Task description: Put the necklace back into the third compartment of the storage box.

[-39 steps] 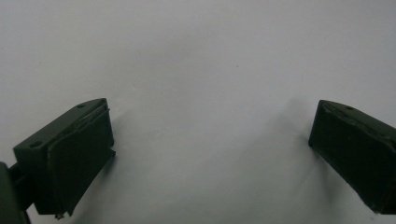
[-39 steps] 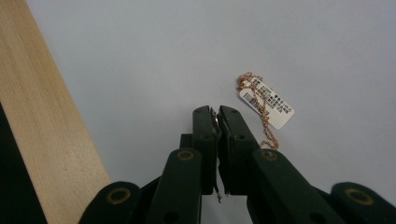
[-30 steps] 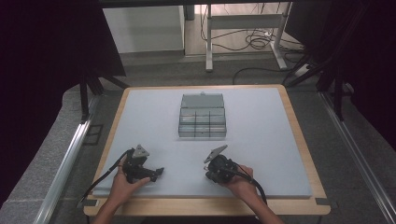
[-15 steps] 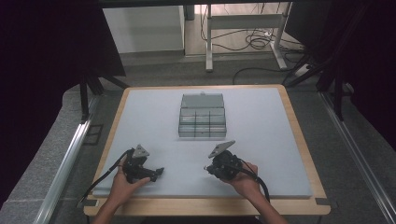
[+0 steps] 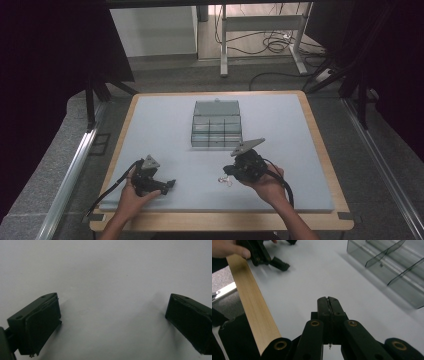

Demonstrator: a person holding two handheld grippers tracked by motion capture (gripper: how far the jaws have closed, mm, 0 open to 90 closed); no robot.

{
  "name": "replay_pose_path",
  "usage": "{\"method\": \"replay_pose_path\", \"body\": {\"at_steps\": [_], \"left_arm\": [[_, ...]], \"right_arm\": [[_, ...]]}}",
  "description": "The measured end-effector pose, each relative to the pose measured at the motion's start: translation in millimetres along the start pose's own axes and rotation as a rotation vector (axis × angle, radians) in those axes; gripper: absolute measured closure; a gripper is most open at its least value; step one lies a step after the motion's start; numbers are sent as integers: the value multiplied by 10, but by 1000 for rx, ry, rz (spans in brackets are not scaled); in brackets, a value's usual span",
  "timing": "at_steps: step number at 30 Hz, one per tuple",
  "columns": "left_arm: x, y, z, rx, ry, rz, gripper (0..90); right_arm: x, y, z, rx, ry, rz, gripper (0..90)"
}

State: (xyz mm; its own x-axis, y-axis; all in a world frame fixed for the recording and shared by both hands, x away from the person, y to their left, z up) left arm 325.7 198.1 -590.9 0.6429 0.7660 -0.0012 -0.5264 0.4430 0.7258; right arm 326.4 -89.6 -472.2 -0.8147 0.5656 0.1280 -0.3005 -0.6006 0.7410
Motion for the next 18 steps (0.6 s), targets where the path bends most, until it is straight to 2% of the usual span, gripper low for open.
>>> {"method": "replay_pose_path", "body": {"at_steps": [13, 18], "left_arm": [[-1, -2, 1, -3, 3, 0, 0], [0, 0, 0, 0, 1, -1, 0]], "right_arm": [[-57, 552, 539, -125, 4, -22, 884], [-33, 713, 715, -147, 20, -34, 884]]}}
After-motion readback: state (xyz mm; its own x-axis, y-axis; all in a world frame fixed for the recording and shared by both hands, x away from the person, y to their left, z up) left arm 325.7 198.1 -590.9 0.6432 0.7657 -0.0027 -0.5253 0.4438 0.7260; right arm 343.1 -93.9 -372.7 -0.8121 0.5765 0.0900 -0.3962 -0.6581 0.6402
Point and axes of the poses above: each handheld gripper's, and its own axes: y roughly backward along the jaws, z roughly out of its top, x roughly to its left, the point moved 5 cm from there along -y, roughly forward along the jaws, and after that the axes turned 5 degrees about -y, right-handed, at the moved point
